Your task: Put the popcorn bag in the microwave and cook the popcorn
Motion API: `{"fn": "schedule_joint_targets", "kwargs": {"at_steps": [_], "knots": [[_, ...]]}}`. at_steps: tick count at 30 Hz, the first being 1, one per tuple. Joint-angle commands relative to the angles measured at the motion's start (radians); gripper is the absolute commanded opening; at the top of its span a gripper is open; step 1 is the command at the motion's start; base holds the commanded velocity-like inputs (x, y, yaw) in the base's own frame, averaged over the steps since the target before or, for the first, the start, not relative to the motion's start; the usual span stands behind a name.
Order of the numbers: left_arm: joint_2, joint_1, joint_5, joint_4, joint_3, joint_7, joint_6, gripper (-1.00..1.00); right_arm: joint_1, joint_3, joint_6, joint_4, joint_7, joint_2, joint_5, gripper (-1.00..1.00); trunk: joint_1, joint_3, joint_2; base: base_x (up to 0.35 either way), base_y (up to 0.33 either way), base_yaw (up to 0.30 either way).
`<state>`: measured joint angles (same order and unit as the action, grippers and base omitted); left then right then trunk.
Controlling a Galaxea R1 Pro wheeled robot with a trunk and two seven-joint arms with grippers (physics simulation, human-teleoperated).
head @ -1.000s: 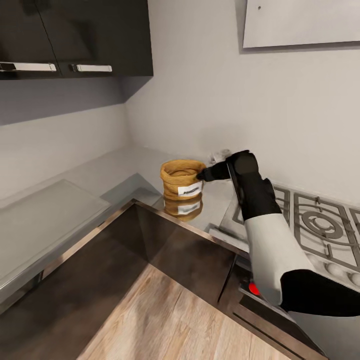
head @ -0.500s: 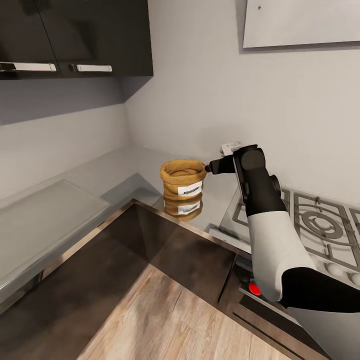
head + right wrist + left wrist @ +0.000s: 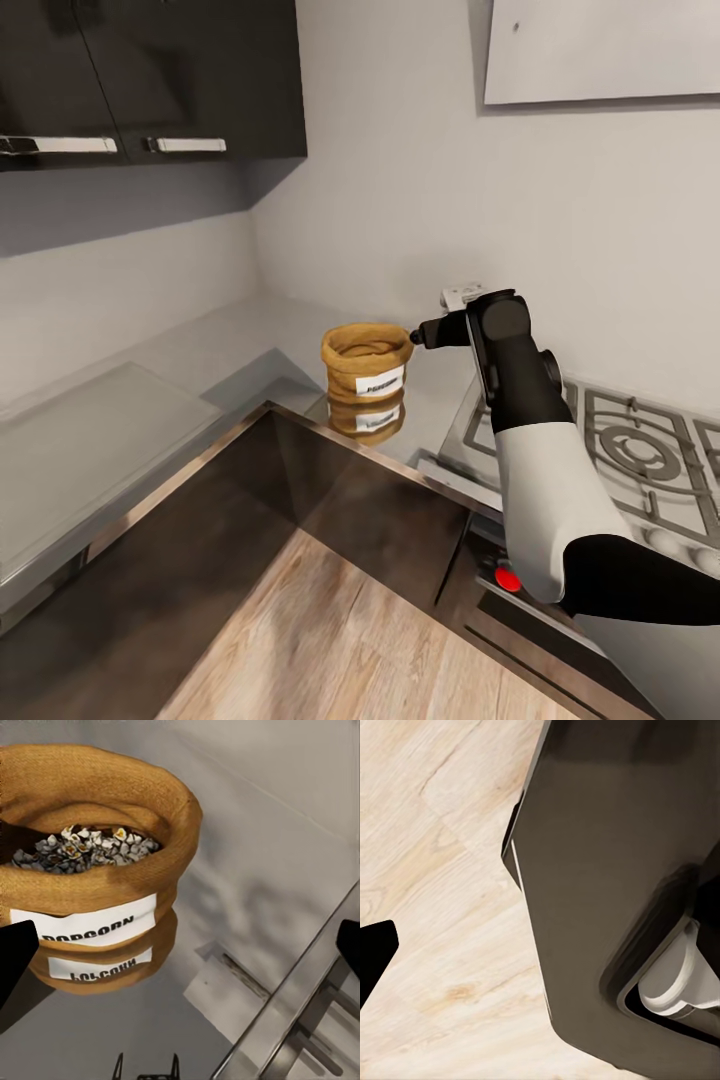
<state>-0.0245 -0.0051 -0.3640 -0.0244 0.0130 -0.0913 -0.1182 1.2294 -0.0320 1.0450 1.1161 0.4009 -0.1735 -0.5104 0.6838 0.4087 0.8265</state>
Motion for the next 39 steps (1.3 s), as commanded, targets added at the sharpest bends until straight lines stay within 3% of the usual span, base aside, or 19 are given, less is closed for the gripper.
{"fn": "schedule_joint_targets", "kwargs": {"at_steps": [1,39], "knots": [[0.000,-0.001,-0.003,0.000,0.001,-0.002,-0.003,1.00,0.001,-0.002,0.002,0.000,0.010,-0.001,-0.011,1.00,-0.004,-0.002,-0.006,0.000,0.000,0.000],[0.000,-0.001,-0.001,0.001,-0.001,-0.002,-0.002,1.00,0.001,0.007,0.002,-0.016,0.009,-0.001,-0.011,1.00,-0.149,-0.121,-0.272,0.000,0.000,0.000]]}}
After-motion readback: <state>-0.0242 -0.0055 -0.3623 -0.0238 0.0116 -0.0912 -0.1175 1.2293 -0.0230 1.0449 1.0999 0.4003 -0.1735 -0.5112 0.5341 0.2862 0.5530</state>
